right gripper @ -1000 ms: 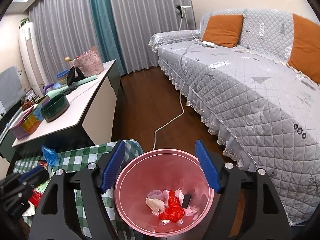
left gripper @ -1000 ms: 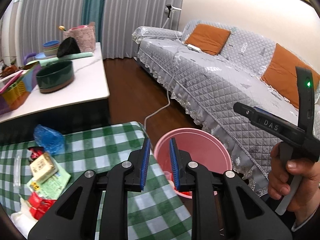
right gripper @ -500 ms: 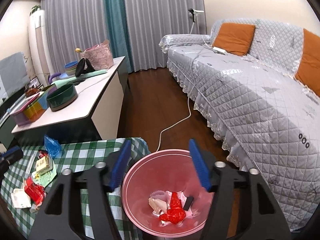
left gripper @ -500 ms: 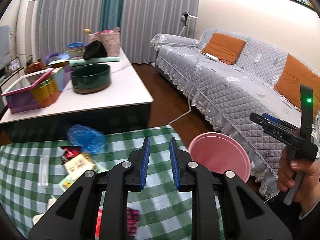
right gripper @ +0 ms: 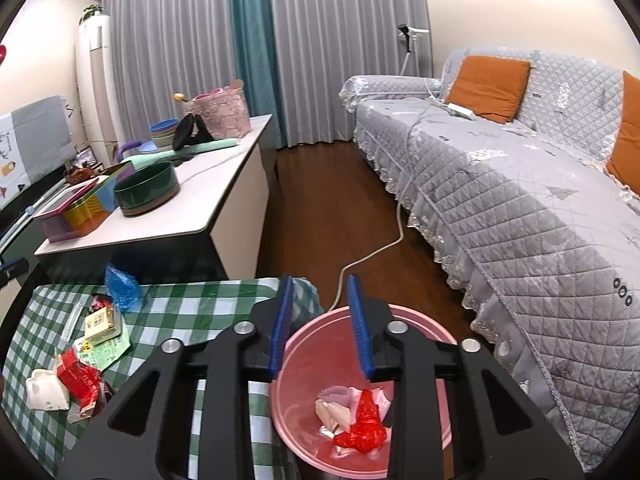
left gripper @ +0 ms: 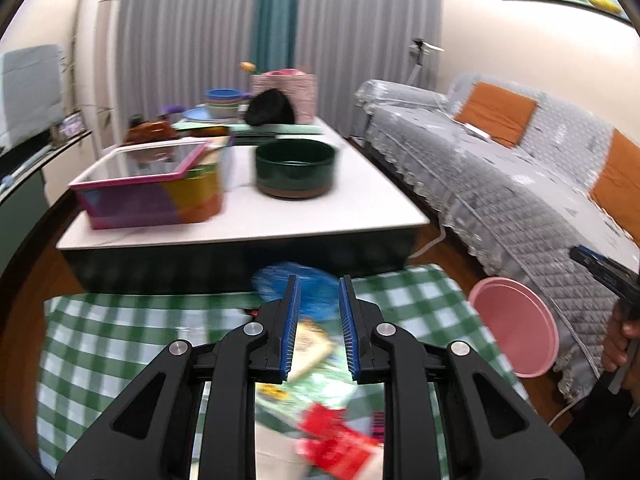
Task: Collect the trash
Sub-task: 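Move the left tool back to the clear plastic straw pack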
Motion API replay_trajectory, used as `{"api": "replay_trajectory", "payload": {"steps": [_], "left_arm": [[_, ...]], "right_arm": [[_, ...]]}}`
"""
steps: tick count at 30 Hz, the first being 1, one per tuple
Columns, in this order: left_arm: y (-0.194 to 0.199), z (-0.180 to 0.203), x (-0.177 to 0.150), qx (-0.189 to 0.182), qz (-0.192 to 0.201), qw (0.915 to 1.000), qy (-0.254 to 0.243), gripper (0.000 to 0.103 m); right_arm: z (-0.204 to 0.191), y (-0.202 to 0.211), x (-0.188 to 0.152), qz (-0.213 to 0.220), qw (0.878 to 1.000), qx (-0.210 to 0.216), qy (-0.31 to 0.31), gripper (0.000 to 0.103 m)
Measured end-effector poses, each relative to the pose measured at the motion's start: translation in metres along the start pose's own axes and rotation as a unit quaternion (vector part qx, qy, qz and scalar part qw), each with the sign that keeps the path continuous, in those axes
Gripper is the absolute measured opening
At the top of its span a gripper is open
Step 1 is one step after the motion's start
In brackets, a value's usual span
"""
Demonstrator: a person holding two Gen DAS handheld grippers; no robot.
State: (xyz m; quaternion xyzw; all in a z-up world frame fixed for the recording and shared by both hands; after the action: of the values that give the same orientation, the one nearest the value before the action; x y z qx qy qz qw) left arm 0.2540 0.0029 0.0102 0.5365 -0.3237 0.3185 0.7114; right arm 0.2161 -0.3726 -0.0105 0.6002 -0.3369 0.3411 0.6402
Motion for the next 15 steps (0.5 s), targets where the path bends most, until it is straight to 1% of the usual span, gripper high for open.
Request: {"api": "replay_trajectory", "payload": {"steps": [3, 6, 8, 11, 15], "left_arm": [[-0.001, -0.039, 0.008, 0.014, 0.002, 0.9997, 0.018, 0.02], [-0.004, -0.069, 0.01, 0.023, 0.002, 0.999, 0.038, 0.02], [-0.008, -0.09, 0.005, 0.031, -0.002, 0.998, 0.055, 0.02], [-0.017, -0.122, -0.008, 0.043, -0.019, 0.9947, 0.091, 0.02], [-0.031, -0.144, -0.024, 0.062, -0.035, 0.993, 0.094, 0.02]], "right_arm": [[-0.014, -0.003, 0.001, 0.001, 1.0, 0.016, 0.008, 0.016], [-0.029, -0.006, 0.002, -0.002, 0.999, 0.029, 0.014, 0.016], [-0.037, -0.009, 0.002, -0.003, 0.999, 0.034, 0.016, 0.016], [-0.051, -0.014, 0.004, -0.003, 0.999, 0.047, 0.019, 0.017], [-0.072, -0.023, 0.009, -0.001, 0.997, 0.074, 0.006, 0.017]]}}
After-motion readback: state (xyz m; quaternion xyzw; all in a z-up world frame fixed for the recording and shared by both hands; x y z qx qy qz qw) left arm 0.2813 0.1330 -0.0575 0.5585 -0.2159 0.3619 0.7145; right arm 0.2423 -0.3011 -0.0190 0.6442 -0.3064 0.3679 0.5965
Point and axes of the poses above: each gripper's, at about its wrist camera, not at the fingertips, and y roughly against the way its jaws point, z to its right, x to its top, the point moved 10 cm from there along -y, roughly the way its jaws point, and after that the axes turned 10 degrees about y, right-handed, at the moved point
